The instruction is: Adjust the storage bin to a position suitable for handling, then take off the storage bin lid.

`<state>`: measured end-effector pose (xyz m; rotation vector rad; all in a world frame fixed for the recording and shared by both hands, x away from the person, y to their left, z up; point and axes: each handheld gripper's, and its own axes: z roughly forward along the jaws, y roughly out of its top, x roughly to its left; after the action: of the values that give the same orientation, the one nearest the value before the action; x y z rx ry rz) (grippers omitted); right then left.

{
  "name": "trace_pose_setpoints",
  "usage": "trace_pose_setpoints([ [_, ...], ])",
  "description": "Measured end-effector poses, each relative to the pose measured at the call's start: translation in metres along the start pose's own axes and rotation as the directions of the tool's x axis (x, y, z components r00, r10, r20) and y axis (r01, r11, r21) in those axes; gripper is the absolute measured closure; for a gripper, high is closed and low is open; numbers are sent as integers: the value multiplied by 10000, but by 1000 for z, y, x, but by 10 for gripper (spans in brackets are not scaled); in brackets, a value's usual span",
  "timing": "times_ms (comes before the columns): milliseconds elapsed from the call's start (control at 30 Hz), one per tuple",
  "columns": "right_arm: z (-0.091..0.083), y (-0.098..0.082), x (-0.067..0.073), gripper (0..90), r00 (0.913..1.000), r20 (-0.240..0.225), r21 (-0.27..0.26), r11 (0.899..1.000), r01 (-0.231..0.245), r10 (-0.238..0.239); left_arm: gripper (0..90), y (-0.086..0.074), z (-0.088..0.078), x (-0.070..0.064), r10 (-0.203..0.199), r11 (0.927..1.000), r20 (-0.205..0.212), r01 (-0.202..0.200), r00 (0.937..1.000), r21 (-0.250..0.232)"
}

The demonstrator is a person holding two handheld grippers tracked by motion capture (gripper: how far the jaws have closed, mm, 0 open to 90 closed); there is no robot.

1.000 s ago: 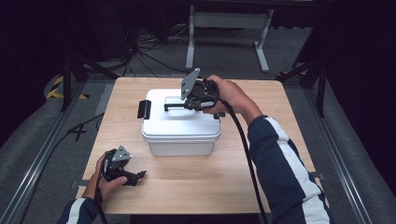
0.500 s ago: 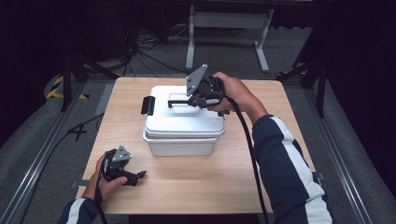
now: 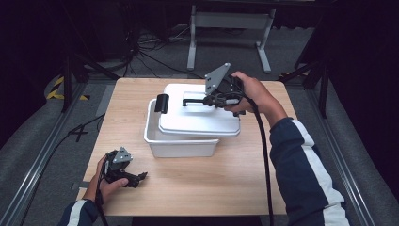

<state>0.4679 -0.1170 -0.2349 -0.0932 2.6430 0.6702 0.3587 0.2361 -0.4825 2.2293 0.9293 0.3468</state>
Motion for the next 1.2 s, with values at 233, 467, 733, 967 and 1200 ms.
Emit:
trace_pose_setpoints([
  [233, -21, -23, 1, 848, 9989, 359, -21, 9996, -290, 291, 5, 0, 0, 0, -26, 10000, 43, 26, 10000, -17],
  [467, -35, -47, 3, 849, 9966, 526, 92, 9979, -645, 639, 6, 0, 1, -1, -43, 10000, 23, 43, 10000, -82],
  [733, -54, -76, 7, 848, 9900, 841, 187, 9932, -1150, 1130, 6, -1, 0, -1, 77, 10000, 39, -76, 10000, -56],
  [967, -68, -102, 11, 848, 9853, 1041, 197, 9902, -1380, 1352, 6, -2, 0, -1, 60, 9999, 14, -60, 10000, -87],
  [1200, -78, -127, 18, 848, 9750, 1297, 439, 9813, -1873, 1803, 5, -1, 0, -1, 78, 10000, 9, -78, 10000, -52],
])
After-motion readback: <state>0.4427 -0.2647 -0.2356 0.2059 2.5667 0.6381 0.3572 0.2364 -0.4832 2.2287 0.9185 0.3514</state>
